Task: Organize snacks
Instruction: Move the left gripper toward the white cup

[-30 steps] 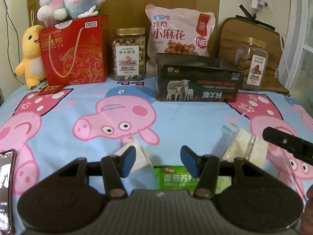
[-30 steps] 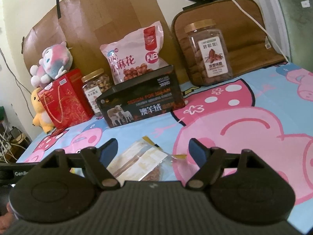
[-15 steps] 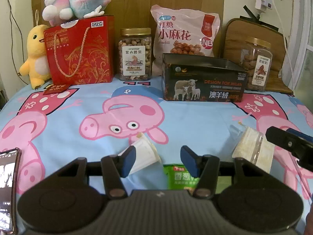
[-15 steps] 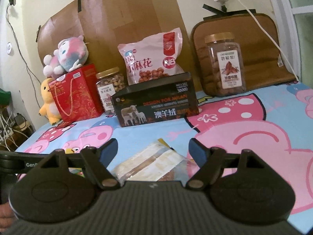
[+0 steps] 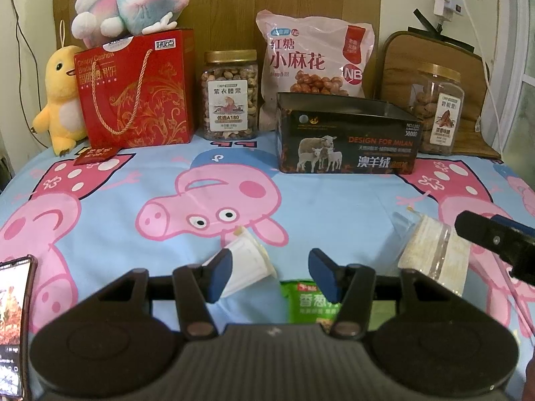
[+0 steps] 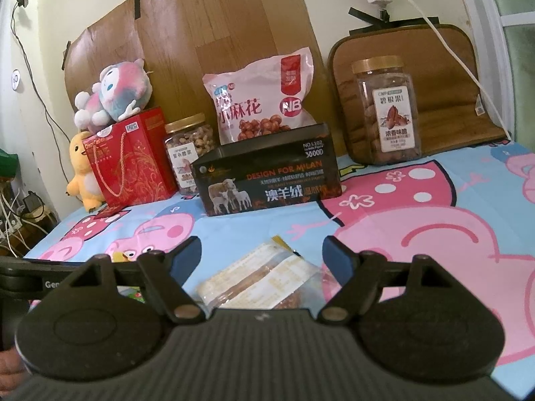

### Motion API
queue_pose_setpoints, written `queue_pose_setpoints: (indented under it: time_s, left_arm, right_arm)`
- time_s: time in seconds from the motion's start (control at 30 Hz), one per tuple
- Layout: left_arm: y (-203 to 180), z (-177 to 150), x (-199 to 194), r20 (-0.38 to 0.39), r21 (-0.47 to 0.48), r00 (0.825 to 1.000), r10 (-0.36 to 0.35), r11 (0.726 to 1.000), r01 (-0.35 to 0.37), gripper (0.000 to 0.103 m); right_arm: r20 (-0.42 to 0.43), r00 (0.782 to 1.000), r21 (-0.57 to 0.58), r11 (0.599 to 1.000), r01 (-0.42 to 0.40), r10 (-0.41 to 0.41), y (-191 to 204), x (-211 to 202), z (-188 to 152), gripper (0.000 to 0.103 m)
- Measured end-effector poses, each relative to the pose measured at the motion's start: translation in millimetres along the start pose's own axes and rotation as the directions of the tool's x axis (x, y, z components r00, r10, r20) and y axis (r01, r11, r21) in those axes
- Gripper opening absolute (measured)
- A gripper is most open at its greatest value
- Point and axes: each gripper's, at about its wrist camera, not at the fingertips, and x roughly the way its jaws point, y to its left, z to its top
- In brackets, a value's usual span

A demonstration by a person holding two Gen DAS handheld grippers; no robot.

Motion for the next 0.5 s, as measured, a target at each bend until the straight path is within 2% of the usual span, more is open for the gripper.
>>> queue_pose_setpoints:
  time_s: [0.5]
  left_arm:
    - [-4.0, 2.8, 1.0, 0.001, 0.021, 1.000, -0.018, 1.000, 0.018, 0.052]
  right_arm:
    - [0.026, 1.000, 0.014, 1.000, 0.005, -0.006, -1.3, -3.5, 1.1, 0.081]
